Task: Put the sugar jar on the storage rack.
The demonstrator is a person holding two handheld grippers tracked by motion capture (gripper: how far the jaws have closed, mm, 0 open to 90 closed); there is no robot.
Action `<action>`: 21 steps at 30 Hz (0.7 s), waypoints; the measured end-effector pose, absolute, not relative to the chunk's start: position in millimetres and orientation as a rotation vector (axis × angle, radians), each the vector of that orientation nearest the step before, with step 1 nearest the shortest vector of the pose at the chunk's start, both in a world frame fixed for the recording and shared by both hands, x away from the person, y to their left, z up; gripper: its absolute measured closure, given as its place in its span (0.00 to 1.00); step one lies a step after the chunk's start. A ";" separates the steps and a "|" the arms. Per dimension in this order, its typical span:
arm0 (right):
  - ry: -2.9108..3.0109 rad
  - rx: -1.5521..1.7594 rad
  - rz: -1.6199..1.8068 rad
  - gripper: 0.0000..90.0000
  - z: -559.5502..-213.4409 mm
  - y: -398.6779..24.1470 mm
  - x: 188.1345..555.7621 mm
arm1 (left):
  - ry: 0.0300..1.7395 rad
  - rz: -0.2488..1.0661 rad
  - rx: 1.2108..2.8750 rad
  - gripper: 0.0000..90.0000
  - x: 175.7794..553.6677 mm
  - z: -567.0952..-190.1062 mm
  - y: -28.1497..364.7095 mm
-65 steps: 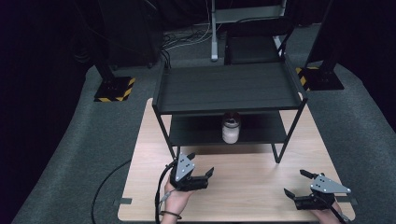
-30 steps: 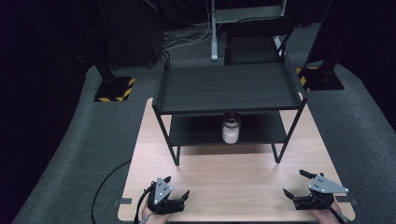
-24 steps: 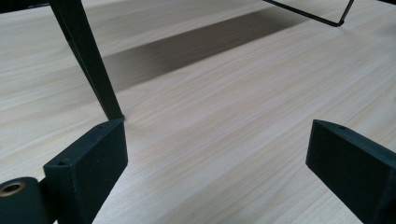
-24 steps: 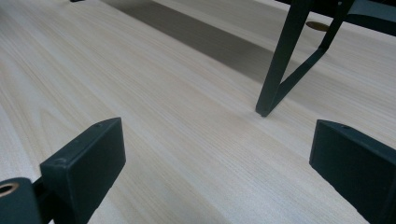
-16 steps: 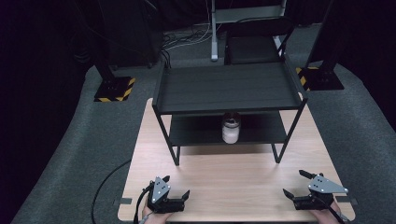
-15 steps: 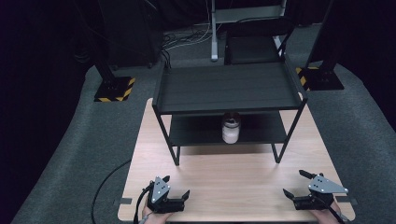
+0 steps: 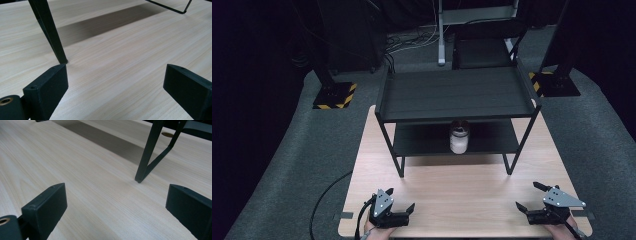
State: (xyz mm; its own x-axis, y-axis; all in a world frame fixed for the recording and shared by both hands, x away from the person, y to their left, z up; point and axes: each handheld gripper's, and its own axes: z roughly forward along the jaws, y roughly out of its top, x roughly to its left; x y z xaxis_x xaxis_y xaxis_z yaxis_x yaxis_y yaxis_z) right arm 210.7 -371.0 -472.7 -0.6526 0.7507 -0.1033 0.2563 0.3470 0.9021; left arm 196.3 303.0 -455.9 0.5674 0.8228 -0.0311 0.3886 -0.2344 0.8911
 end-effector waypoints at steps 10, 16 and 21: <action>2.097 0.876 1.275 0.03 -472.6 -371.4 209.9 | 0.988 0.567 1.837 0.06 195.9 -456.1 302.9; 2.097 0.874 1.273 0.03 -472.4 -370.9 209.7 | 0.986 0.568 1.832 0.06 194.7 -456.2 303.3; 2.095 0.878 1.270 0.03 -472.3 -371.1 208.5 | 0.980 0.569 1.833 0.06 195.8 -456.0 303.3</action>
